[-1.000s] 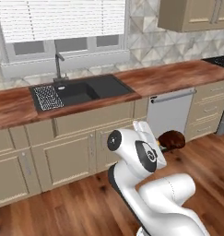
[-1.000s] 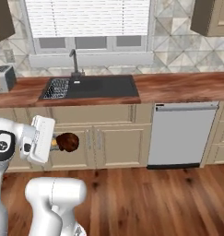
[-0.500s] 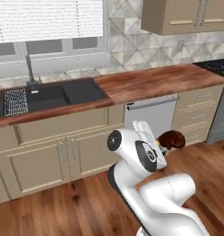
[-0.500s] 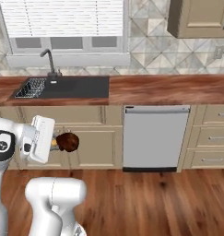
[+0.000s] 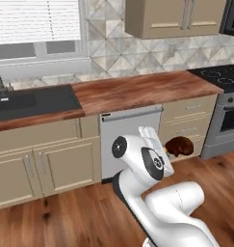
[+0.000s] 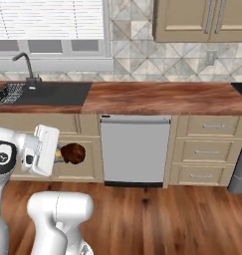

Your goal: Transport the steak from the fridge to the microwave and turn on the microwave.

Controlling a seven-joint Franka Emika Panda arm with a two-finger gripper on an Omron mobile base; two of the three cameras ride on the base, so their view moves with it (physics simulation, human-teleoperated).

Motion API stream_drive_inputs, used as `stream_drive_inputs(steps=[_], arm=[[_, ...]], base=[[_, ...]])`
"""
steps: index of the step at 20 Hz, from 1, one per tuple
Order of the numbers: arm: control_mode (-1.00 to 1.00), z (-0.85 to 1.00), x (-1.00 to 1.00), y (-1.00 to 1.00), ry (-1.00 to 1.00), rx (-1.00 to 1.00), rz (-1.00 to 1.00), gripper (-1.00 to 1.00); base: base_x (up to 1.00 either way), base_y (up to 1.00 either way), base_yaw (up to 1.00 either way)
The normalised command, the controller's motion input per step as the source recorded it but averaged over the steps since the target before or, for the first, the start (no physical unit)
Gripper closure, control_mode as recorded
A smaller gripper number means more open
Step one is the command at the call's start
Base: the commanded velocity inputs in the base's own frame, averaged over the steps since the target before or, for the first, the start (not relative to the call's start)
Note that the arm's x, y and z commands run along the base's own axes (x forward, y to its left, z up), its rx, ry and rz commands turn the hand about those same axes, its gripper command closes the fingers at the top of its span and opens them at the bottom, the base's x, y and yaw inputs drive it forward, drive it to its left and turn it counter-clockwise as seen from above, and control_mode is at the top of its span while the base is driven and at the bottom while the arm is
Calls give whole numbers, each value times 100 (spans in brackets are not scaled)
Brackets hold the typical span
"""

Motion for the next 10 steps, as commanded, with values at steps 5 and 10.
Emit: stream_drive_inputs(steps=[5, 10], arm=[[100, 0, 0, 0, 0, 0, 0, 100], [100, 0, 0, 0, 0, 0, 0, 100]], base=[[0, -96, 13], [0, -95, 16]])
